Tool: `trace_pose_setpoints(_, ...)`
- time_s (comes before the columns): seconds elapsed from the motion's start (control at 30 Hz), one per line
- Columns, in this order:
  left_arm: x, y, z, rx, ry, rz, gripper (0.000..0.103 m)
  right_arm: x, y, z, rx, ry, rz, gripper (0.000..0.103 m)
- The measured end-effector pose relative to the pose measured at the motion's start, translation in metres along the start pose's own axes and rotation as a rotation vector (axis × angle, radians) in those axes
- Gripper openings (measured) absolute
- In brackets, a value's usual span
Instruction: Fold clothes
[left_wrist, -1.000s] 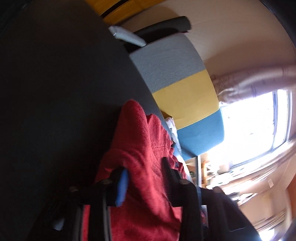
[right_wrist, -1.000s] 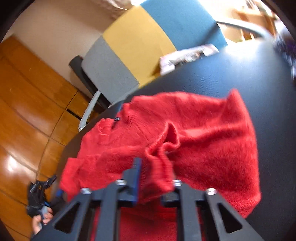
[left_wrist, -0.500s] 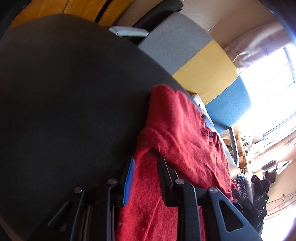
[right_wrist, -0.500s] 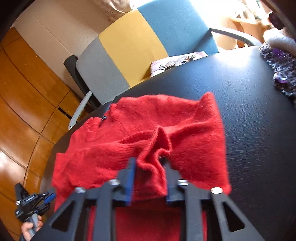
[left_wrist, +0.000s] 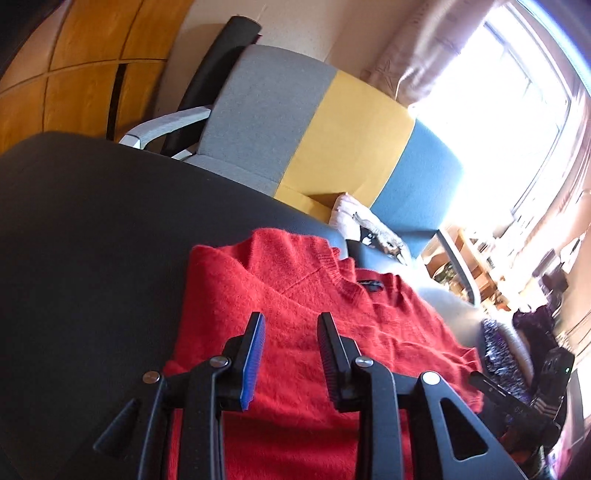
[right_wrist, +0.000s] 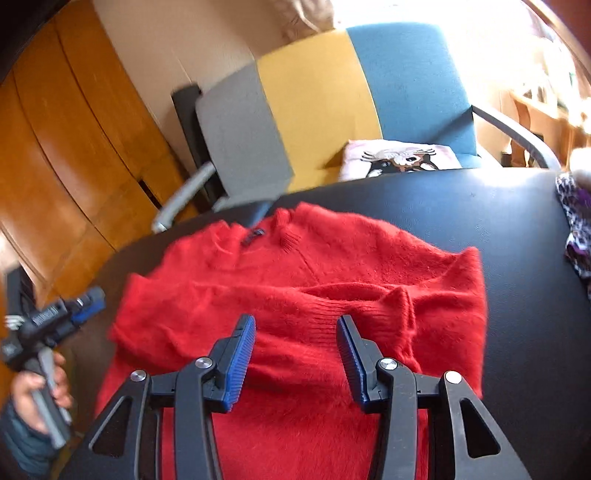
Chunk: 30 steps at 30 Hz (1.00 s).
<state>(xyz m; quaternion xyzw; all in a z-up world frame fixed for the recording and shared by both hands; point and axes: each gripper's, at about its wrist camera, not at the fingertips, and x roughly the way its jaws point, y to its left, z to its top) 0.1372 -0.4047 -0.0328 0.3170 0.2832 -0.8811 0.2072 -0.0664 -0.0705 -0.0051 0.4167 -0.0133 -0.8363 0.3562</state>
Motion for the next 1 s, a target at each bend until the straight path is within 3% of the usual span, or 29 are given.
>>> trace_pose_setpoints(0.13,0.035,0.027,-0.019,-0.04,0.082,0.062,0.028,0.027,-0.011,-0.009,-0.029,0.047,-0.111,0.047)
trace_pose_setpoints(0.17,0.034,0.034,-0.026,-0.049,0.031,0.024,0.028,0.029,-0.012,-0.013,-0.062,0.025,-0.118,0.047)
trace_pose_setpoints(0.23,0.035,0.044,-0.028,-0.085,0.016,-0.015,0.025,0.033,-0.012,-0.015,-0.112,0.012,-0.129,0.047)
trace_pose_setpoints(0.43,0.041,0.042,-0.023,-0.075,0.014,0.004,0.025,0.045,-0.014,-0.003,-0.15,0.007,-0.148,0.049)
trace_pose_setpoints(0.63,0.025,0.039,-0.039,-0.118,0.017,-0.009,0.024,0.04,-0.014,-0.006,-0.15,0.002,-0.13,0.05)
trace_pose_setpoints(0.77,0.007,0.029,-0.029,-0.087,0.038,-0.007,0.031,0.038,-0.014,-0.008,-0.138,0.002,-0.109,0.05)
trace_pose_setpoints(0.87,-0.002,0.026,-0.01,-0.08,-0.008,-0.017,0.032,0.037,-0.014,-0.009,-0.137,0.003,-0.103,0.05)
trace_pose_setpoints(1.0,0.014,0.025,0.014,-0.052,-0.002,0.026,0.032,0.038,-0.015,-0.008,-0.138,0.002,-0.102,0.051)
